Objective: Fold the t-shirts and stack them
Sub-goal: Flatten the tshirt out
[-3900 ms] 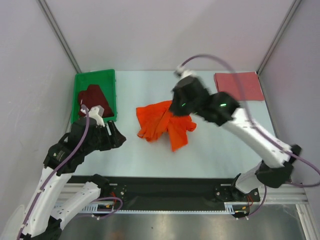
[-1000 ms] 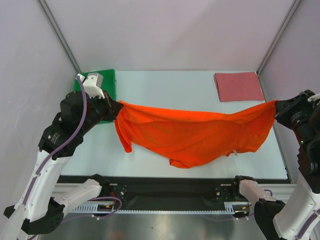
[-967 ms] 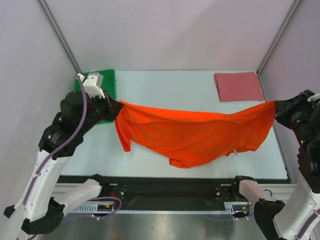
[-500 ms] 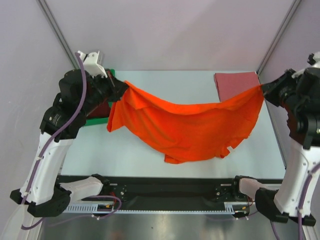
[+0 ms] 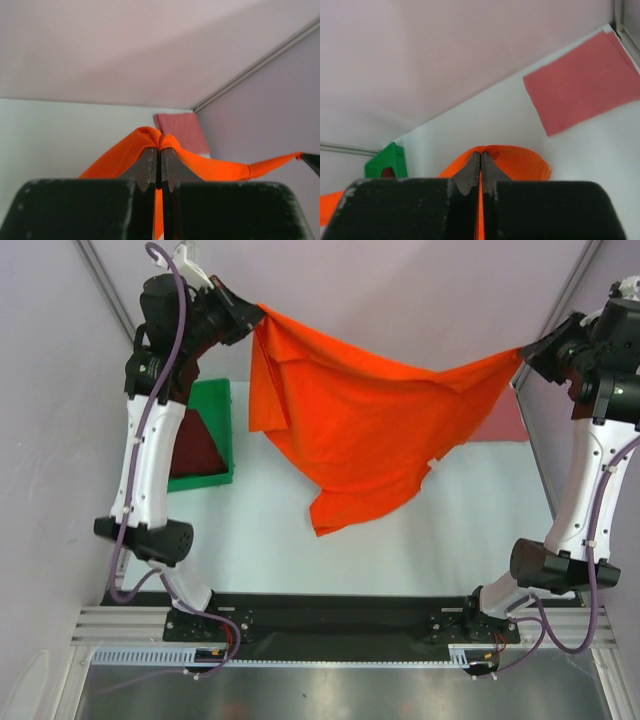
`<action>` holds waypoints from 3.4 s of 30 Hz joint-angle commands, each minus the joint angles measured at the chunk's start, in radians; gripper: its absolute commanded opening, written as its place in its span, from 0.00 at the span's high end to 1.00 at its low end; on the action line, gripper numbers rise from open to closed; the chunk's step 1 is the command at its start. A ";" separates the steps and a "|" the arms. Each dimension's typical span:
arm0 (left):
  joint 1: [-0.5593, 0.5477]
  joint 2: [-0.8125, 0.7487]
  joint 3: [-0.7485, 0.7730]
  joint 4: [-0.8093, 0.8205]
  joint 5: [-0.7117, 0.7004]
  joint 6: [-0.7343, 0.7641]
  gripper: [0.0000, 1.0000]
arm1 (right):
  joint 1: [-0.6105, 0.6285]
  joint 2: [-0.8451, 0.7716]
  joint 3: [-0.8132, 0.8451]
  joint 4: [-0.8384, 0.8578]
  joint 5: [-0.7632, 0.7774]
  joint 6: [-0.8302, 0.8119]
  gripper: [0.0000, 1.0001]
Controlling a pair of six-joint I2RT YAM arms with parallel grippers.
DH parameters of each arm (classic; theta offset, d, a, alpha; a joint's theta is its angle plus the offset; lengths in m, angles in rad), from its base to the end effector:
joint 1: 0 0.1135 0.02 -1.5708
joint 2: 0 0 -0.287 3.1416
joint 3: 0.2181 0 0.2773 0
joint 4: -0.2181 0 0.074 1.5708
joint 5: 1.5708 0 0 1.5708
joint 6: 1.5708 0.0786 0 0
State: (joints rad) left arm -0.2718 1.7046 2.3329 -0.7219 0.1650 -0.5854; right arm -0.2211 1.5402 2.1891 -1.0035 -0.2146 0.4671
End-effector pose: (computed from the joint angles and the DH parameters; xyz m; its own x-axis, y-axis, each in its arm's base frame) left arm 0.3750 -0.1179 0.5914 -0.3084 -0.4798 -0.8214 0.3023 0.7693 -0.5629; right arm 0.3277 -0.0565 0.5594 -0.2937 0.5170 -0.8040 0.1699 0.8560 0.4883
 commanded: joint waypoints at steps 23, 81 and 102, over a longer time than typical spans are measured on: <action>0.146 -0.285 -0.480 0.228 0.358 -0.194 1.00 | -0.049 -0.345 -0.213 -0.067 -0.167 0.039 1.00; 0.190 0.234 0.111 0.634 0.422 -0.441 1.00 | -0.207 0.222 0.367 0.528 -0.466 0.346 1.00; 0.048 -0.275 -0.993 0.554 0.459 -0.182 1.00 | 0.196 -0.424 -0.578 0.165 -0.029 0.074 1.00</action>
State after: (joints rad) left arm -0.2142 1.5311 1.4963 -0.1539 0.6418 -0.8539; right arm -0.0261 1.3193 1.7718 -0.7784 -0.4004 0.5552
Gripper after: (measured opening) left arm 0.020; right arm 0.010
